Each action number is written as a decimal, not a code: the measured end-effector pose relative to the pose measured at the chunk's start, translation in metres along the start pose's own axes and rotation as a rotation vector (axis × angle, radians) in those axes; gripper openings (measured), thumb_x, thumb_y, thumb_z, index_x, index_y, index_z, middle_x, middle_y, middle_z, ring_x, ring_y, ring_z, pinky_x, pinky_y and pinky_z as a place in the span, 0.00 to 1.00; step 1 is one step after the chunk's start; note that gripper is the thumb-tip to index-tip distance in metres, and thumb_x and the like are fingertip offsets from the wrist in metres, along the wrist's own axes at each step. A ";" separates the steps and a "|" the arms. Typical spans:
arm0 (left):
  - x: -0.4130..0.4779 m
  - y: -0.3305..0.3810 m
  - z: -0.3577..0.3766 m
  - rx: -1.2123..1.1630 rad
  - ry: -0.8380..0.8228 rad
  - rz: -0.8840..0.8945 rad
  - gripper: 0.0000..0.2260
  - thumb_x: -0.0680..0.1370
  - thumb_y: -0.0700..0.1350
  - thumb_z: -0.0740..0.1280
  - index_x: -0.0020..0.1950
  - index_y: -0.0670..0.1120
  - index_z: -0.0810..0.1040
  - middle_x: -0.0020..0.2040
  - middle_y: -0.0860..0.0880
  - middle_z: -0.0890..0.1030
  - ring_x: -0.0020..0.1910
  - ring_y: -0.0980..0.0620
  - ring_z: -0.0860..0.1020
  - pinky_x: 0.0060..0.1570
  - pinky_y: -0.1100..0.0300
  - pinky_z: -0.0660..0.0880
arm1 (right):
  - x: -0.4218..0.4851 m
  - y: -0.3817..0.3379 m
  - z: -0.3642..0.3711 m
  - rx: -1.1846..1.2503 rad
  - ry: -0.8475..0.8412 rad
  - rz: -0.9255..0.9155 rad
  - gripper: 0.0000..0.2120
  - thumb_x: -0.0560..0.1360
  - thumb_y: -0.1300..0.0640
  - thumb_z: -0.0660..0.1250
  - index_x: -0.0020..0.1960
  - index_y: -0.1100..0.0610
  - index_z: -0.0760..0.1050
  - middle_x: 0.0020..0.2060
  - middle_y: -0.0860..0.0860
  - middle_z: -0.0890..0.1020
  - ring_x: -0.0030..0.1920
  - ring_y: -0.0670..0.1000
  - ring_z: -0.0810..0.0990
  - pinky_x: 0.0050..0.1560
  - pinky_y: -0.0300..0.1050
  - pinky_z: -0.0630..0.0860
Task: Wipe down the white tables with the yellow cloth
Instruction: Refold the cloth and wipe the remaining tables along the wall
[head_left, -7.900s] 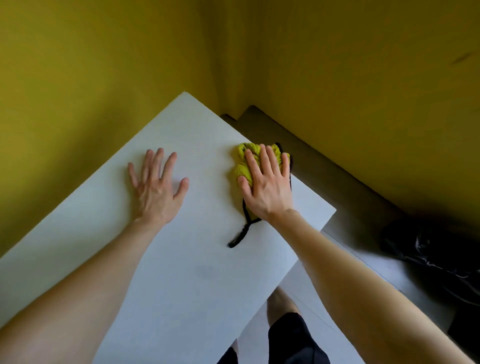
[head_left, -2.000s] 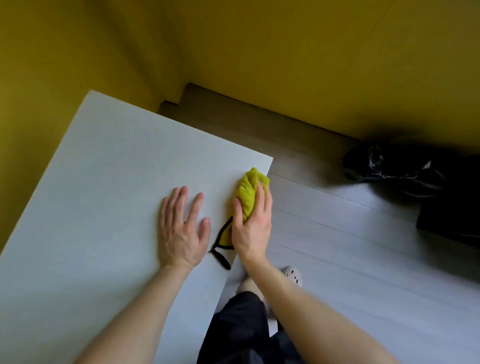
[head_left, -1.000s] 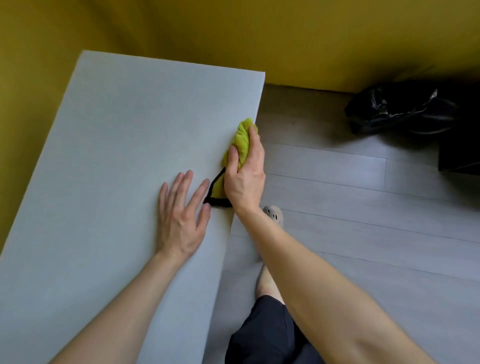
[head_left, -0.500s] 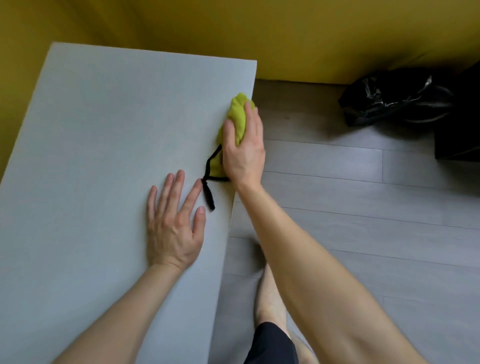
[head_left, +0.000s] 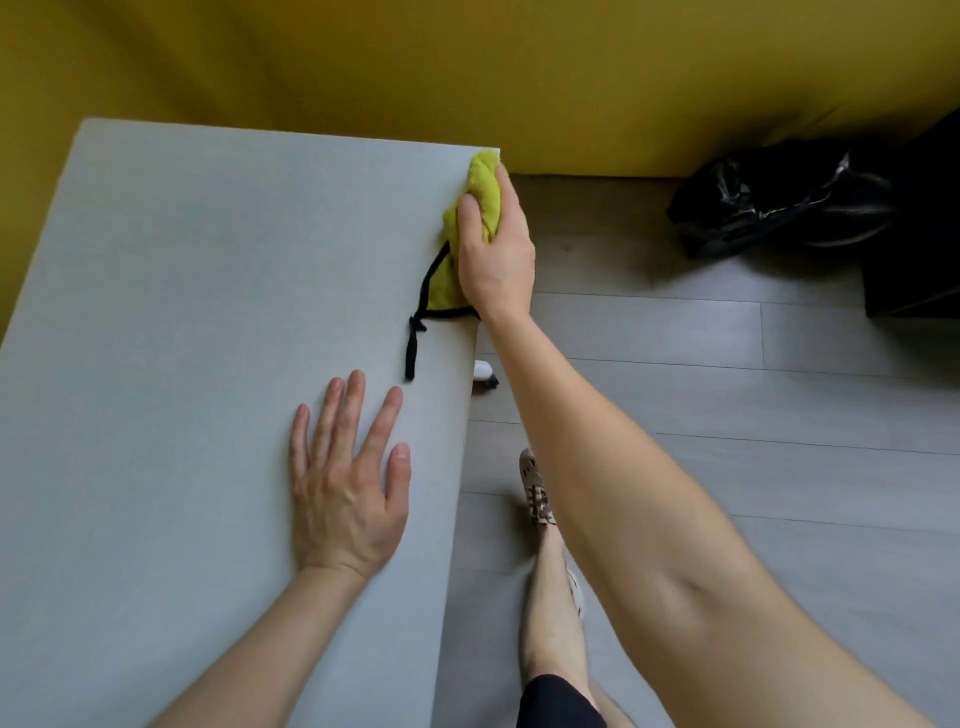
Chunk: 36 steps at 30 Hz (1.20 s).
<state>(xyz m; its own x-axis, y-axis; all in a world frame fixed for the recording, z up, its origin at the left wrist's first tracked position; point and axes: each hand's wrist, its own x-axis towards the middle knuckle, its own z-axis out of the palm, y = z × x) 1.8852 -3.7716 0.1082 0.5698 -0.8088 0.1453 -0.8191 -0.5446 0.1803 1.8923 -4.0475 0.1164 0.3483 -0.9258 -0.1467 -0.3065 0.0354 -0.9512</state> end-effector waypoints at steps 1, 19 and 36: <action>0.001 0.000 0.000 0.000 0.003 0.000 0.25 0.86 0.51 0.59 0.84 0.50 0.71 0.87 0.44 0.62 0.87 0.43 0.61 0.83 0.33 0.58 | -0.023 0.003 -0.002 0.025 0.004 -0.008 0.27 0.86 0.44 0.62 0.85 0.44 0.65 0.79 0.42 0.74 0.77 0.46 0.73 0.77 0.51 0.72; 0.000 -0.001 0.000 0.010 0.017 0.010 0.25 0.86 0.50 0.58 0.84 0.49 0.72 0.87 0.44 0.64 0.86 0.42 0.63 0.82 0.32 0.59 | -0.070 0.019 -0.009 0.057 -0.018 -0.009 0.27 0.88 0.45 0.62 0.86 0.45 0.63 0.82 0.41 0.70 0.80 0.44 0.69 0.78 0.46 0.68; -0.001 -0.003 0.001 -0.002 0.017 0.008 0.25 0.86 0.51 0.57 0.84 0.51 0.72 0.87 0.45 0.64 0.87 0.44 0.62 0.83 0.34 0.57 | -0.095 0.027 -0.024 0.074 -0.124 -0.029 0.27 0.88 0.46 0.63 0.86 0.46 0.64 0.81 0.42 0.71 0.80 0.45 0.70 0.80 0.46 0.67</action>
<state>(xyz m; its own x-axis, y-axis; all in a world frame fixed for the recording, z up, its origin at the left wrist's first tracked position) 1.8875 -3.7694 0.1067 0.5640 -0.8096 0.1630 -0.8237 -0.5374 0.1810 1.8294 -3.9674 0.1110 0.4642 -0.8735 -0.1470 -0.2301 0.0413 -0.9723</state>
